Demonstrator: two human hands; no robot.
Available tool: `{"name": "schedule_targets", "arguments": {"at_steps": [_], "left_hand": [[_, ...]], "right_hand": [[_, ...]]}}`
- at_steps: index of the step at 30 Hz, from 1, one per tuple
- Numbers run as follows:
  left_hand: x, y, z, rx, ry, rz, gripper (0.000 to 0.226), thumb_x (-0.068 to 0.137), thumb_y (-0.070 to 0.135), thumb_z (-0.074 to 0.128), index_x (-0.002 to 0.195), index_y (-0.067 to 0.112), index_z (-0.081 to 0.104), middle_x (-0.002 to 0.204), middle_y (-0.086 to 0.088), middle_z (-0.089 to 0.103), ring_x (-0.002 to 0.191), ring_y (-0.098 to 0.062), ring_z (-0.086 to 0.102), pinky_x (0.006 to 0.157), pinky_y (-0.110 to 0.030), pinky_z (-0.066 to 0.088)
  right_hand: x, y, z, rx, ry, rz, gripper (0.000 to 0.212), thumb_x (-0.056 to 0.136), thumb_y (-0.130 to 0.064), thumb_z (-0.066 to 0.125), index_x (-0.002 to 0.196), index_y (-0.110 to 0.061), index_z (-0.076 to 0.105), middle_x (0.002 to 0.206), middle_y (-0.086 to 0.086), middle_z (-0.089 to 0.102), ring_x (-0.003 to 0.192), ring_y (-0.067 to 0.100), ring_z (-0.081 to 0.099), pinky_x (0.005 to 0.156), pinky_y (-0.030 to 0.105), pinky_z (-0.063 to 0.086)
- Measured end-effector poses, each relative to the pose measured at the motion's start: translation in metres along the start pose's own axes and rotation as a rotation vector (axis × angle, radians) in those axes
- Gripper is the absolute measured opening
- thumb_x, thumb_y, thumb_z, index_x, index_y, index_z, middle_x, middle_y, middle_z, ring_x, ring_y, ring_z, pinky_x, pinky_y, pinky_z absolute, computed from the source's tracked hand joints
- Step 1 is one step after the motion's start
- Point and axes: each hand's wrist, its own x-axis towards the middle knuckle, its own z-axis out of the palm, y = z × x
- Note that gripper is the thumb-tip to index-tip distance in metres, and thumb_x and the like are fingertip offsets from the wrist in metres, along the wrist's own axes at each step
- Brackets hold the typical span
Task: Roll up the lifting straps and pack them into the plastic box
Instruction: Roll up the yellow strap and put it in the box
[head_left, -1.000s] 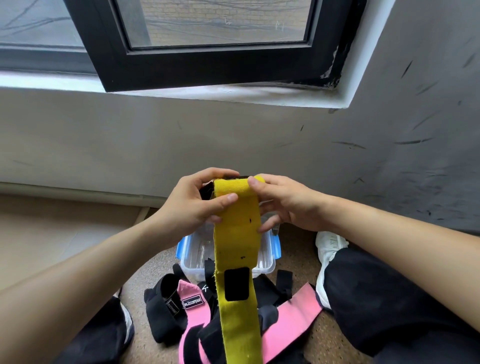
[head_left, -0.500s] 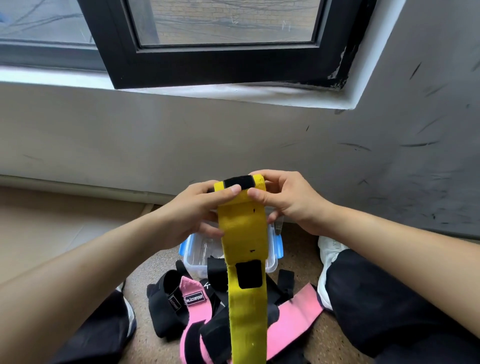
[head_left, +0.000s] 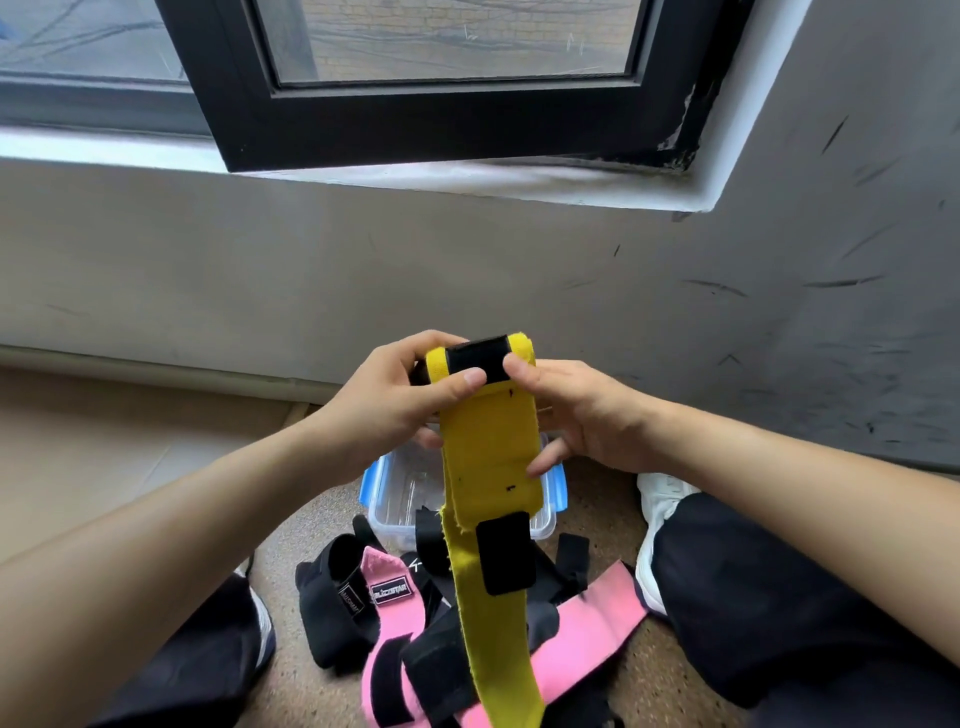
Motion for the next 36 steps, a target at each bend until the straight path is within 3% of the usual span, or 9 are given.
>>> {"name": "schedule_targets", "arguments": {"at_steps": [2,6,11,15,19,24,26,32,36], "left_hand": [[0.000,-0.001,0.000,0.128,0.033,0.083,0.040,0.084,0.037,0.072,0.120,0.023,0.064,0.085,0.009,0.067,0.079,-0.009,0.070,0.057,-0.025,0.056],[0.001,-0.004,-0.001,0.262,0.051,0.226,0.037,0.088,0.031,0.072,0.122,0.021,0.062,0.098,0.001,0.065,0.086,-0.010,0.067,0.060,-0.025,0.056],[0.000,-0.008,-0.005,0.271,0.022,0.260,0.036,0.090,0.019,0.075,0.124,0.020,0.062,0.101,0.002,0.067,0.086,-0.010,0.066,0.063,-0.024,0.056],[-0.004,-0.006,-0.004,0.167,0.020,0.084,0.054,0.081,0.035,0.079,0.130,0.029,0.059,0.103,0.002,0.071,0.084,-0.011,0.072,0.063,-0.032,0.061],[-0.007,-0.008,-0.004,0.016,-0.098,-0.094,0.048,0.089,0.045,0.075,0.131,0.028,0.061,0.098,0.003,0.077,0.087,-0.017,0.076,0.064,-0.031,0.059],[-0.006,-0.003,0.002,-0.108,-0.084,-0.235,0.061,0.082,0.064,0.060,0.127,0.024,0.064,0.099,-0.008,0.076,0.086,-0.023,0.074,0.063,-0.031,0.058],[-0.006,-0.002,0.004,-0.114,-0.055,-0.244,0.061,0.082,0.067,0.062,0.125,0.023,0.064,0.094,-0.003,0.074,0.081,-0.021,0.072,0.062,-0.030,0.056],[-0.006,-0.001,0.010,-0.185,0.014,-0.214,0.042,0.091,0.044,0.067,0.127,0.023,0.062,0.096,-0.001,0.070,0.078,-0.020,0.071,0.059,-0.027,0.055],[-0.004,0.000,0.006,-0.216,0.038,-0.154,0.042,0.091,0.026,0.071,0.131,0.021,0.059,0.096,-0.004,0.071,0.075,-0.018,0.069,0.057,-0.027,0.053]], "right_hand": [[-0.001,-0.001,0.003,0.062,0.012,0.054,0.061,0.085,-0.066,0.050,0.129,-0.026,0.064,0.122,0.010,0.072,0.112,0.028,0.070,0.064,0.035,0.061],[0.001,-0.005,0.005,0.107,0.056,0.062,0.060,0.081,-0.068,0.052,0.121,-0.026,0.066,0.109,0.012,0.073,0.101,0.028,0.072,0.062,0.035,0.060],[0.002,-0.003,0.002,0.119,0.092,-0.005,0.049,0.095,-0.045,0.062,0.134,-0.015,0.060,0.113,0.006,0.070,0.097,0.028,0.073,0.057,0.032,0.059],[0.003,0.000,-0.003,0.149,0.094,-0.048,0.049,0.092,-0.035,0.068,0.133,-0.010,0.059,0.115,0.004,0.069,0.094,0.024,0.071,0.054,0.028,0.057],[0.002,-0.002,-0.008,0.158,0.079,-0.085,0.054,0.086,-0.027,0.071,0.134,-0.008,0.056,0.108,0.004,0.068,0.091,0.018,0.070,0.056,0.028,0.056],[0.004,0.002,-0.010,0.102,0.101,-0.112,0.048,0.081,-0.021,0.075,0.127,-0.020,0.061,0.114,0.010,0.065,0.098,0.018,0.069,0.063,0.032,0.059],[0.004,0.002,-0.010,0.078,0.102,-0.128,0.043,0.085,-0.015,0.074,0.125,-0.021,0.061,0.114,0.010,0.064,0.096,0.017,0.068,0.063,0.031,0.059],[0.004,0.000,-0.009,0.034,0.090,-0.167,0.044,0.090,0.002,0.070,0.128,-0.017,0.058,0.121,0.011,0.059,0.093,0.018,0.070,0.064,0.034,0.061],[0.004,0.000,-0.009,0.006,0.115,-0.135,0.056,0.089,-0.006,0.073,0.137,-0.024,0.053,0.132,0.014,0.058,0.104,0.028,0.070,0.063,0.036,0.061]]}}
